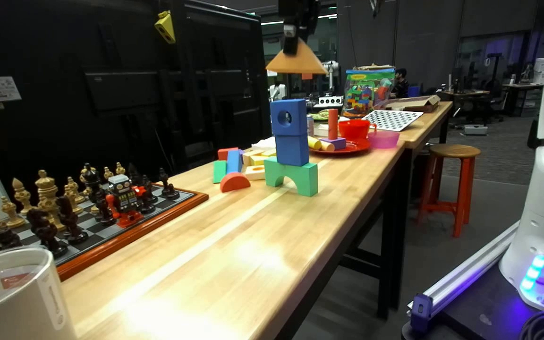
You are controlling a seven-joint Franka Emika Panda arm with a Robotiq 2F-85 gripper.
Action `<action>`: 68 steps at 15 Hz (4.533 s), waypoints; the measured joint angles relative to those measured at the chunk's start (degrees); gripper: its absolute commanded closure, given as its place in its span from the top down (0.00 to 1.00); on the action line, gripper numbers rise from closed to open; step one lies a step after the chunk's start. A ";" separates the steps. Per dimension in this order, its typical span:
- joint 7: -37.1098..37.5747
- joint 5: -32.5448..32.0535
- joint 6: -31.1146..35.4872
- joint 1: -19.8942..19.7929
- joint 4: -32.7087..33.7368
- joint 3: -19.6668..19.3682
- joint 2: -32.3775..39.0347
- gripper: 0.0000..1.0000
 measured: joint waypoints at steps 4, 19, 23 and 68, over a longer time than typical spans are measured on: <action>2.67 -0.84 -1.45 -2.10 1.18 1.08 0.30 0.16; 4.33 -5.35 -4.09 -6.91 8.33 1.45 7.24 0.16; 4.32 -6.06 -4.33 -7.45 10.53 1.37 9.99 0.16; 1.68 -6.18 -0.73 -8.93 11.57 -1.71 18.67 0.16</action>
